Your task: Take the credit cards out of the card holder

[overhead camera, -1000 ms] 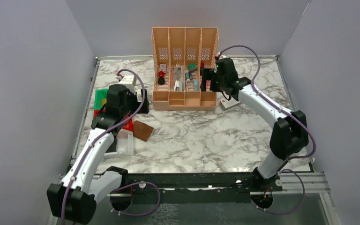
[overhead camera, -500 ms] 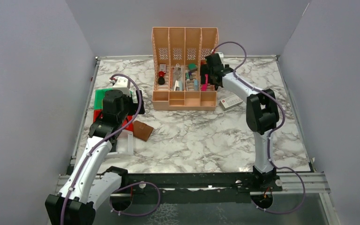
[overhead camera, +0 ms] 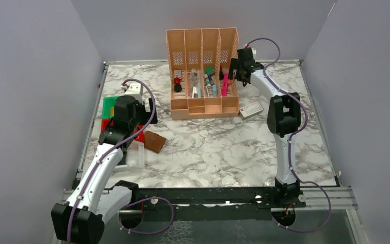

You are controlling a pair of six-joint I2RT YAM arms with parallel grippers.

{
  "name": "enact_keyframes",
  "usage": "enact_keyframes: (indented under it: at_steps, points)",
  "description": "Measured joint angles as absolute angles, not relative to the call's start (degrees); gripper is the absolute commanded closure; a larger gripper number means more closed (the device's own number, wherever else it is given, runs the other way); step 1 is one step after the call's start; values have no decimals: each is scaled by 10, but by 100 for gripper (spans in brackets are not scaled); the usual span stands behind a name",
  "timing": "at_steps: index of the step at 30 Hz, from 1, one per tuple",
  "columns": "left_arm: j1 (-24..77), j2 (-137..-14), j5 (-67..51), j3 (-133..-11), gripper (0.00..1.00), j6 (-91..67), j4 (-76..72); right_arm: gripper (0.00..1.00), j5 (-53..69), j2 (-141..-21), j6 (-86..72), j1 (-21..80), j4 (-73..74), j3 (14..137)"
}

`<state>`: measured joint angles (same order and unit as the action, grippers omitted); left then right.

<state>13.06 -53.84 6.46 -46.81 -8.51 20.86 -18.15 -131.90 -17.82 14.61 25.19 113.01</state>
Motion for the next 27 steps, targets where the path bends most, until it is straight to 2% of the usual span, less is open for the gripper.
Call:
enact_keyframes:
  at_steps: [3,6,18,22,27]
  points:
    - [129,-539,64,-468,1,-85,209,1,-137,-1326,-179,142,274,1170]
    - [128,-541,65,-468,1,-85,209,1,-102,-1307,-180,140,266,1157]
    - [115,-553,92,-468,1,-99,215,1,-42,-938,-251,139,144,666]
    - [108,-577,113,-468,1,-113,224,1,-46,-915,-283,139,130,577]
    - [91,-638,141,-484,1,-142,246,1,-48,-937,-305,139,133,560]
